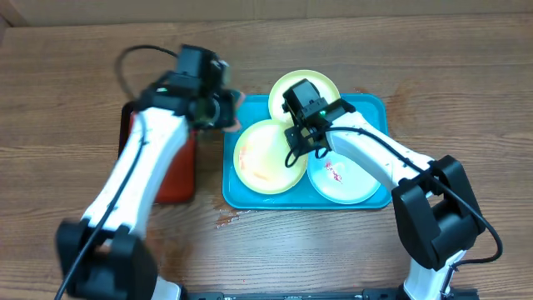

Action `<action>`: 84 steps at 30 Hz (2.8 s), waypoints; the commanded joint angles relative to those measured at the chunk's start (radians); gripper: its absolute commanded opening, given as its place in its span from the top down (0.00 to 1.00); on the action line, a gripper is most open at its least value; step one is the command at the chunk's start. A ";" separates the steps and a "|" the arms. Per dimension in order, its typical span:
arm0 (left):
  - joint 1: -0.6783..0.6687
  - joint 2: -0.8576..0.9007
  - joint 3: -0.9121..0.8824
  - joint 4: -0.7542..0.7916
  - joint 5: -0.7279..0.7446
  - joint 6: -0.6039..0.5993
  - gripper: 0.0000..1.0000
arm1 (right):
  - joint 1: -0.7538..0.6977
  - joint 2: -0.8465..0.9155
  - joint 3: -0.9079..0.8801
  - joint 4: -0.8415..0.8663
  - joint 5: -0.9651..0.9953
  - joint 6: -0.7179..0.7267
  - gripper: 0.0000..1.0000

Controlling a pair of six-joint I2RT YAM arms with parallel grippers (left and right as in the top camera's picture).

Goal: Clean dirty plates on tray and stack at the side
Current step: 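Grasp the top yellow plate rim with the right gripper and lift, then set the yellow plate down on the table right of the tray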

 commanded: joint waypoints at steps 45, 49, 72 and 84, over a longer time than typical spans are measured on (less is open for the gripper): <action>0.265 -0.056 0.019 -0.116 -0.127 -0.064 0.96 | 0.080 -0.072 0.289 -0.051 0.280 -0.233 0.96; 0.264 -0.056 0.019 -0.112 -0.122 -0.064 0.96 | -0.214 -0.072 0.301 -0.097 -0.259 -0.098 0.96; 0.264 -0.056 0.019 -0.102 -0.122 -0.063 0.96 | -1.058 0.188 0.201 -0.080 -0.439 -0.024 0.96; 0.264 -0.056 0.019 -0.095 -0.122 -0.063 0.96 | -1.023 0.185 0.250 -0.122 -0.363 -0.108 0.66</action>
